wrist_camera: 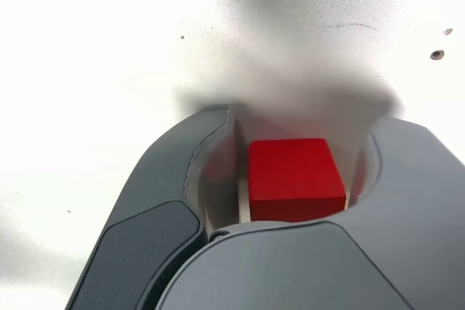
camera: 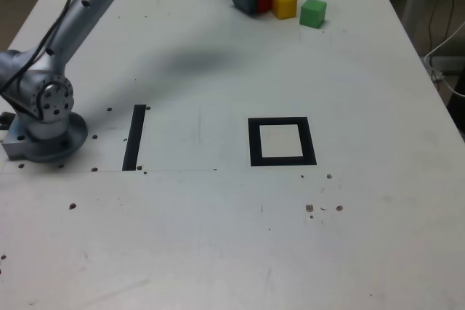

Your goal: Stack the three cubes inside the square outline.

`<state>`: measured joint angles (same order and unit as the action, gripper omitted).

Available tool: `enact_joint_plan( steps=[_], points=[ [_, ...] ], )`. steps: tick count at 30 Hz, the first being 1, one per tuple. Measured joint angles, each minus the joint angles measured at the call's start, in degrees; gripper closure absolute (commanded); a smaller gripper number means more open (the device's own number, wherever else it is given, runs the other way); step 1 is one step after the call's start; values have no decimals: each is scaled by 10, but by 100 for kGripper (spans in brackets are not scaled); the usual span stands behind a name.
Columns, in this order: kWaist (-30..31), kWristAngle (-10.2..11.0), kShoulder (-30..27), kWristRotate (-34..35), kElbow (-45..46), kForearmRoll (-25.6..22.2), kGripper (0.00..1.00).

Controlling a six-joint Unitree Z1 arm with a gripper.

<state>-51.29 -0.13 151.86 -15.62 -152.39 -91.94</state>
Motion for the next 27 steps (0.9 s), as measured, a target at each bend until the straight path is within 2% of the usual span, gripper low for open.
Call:
enact_joint_plan(
  steps=[6,12,20,27],
  points=[
    [4,6,-11,-7,7,0,72],
    [27,15,-55,-17,39,-1,72],
    [96,28,-136,-19,131,-1,72],
    [159,30,-200,-15,227,0,71]
  ],
)
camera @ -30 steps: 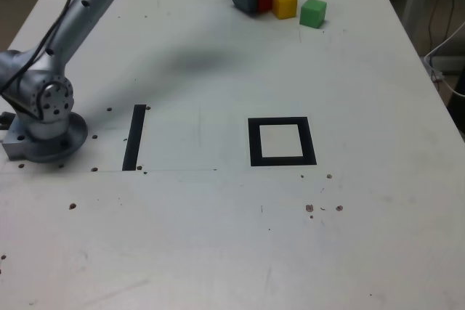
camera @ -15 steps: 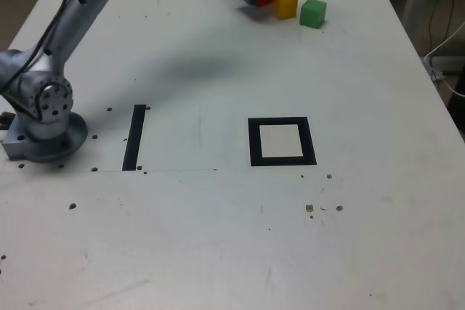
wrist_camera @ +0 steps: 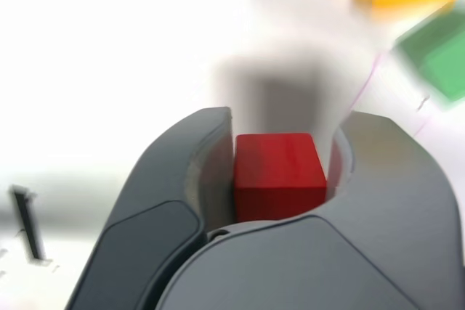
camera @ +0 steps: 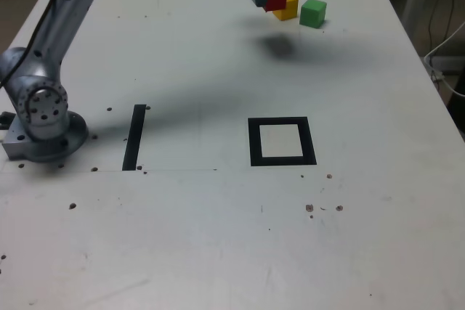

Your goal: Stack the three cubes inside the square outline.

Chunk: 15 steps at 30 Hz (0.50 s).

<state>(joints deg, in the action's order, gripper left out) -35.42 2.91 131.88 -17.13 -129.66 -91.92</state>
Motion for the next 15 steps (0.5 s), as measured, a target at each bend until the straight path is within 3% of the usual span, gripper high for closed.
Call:
enact_joint_plan(
  steps=[8,15],
  points=[
    [101,-9,-79,30,151,14,71],
    [181,-28,-131,65,281,59,71]
  ],
)
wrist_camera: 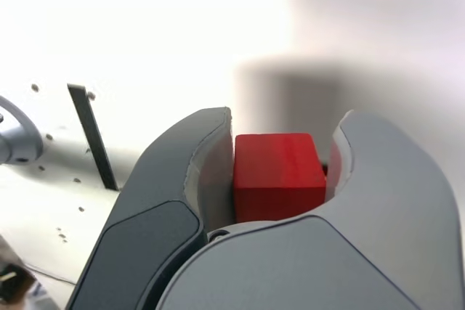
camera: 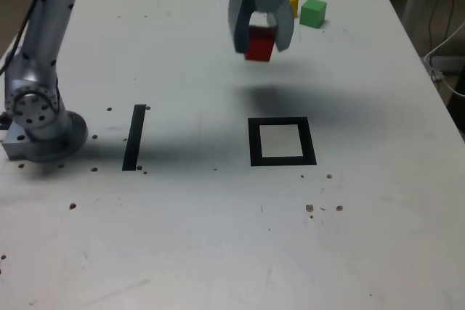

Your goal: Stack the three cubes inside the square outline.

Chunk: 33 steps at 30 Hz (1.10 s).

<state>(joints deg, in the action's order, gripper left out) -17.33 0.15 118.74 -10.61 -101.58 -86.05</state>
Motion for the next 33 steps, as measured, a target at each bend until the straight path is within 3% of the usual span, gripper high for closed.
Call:
enact_joint_plan(
  steps=[13,33],
  points=[
    [102,-30,-45,48,130,130,71],
    [153,-41,-47,81,190,229,71]
  ],
)
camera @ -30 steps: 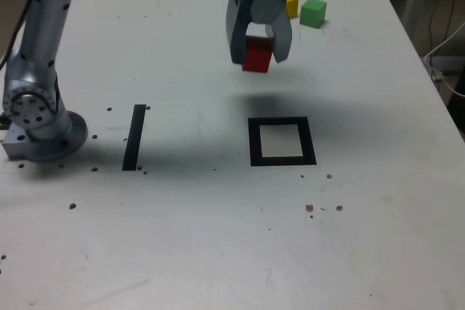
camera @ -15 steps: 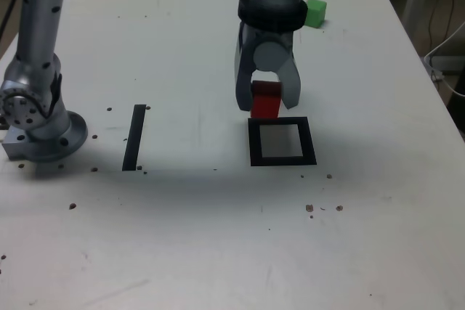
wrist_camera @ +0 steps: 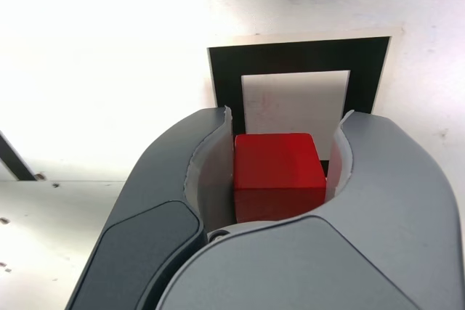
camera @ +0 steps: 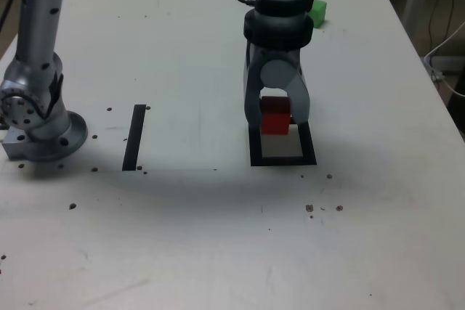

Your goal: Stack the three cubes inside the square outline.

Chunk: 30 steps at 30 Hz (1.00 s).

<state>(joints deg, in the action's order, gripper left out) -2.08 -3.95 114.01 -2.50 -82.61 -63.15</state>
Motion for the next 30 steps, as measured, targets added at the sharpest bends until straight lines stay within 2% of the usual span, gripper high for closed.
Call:
enact_joint_plan(
  steps=[9,20,23,27,30],
  points=[
    [2,-4,8,0,29,42,71],
    [3,-8,16,0,44,69,69],
    [3,-9,18,-1,48,78,52],
    [3,-14,19,-7,54,85,21],
    [3,-17,20,-12,60,93,8]
  ],
)
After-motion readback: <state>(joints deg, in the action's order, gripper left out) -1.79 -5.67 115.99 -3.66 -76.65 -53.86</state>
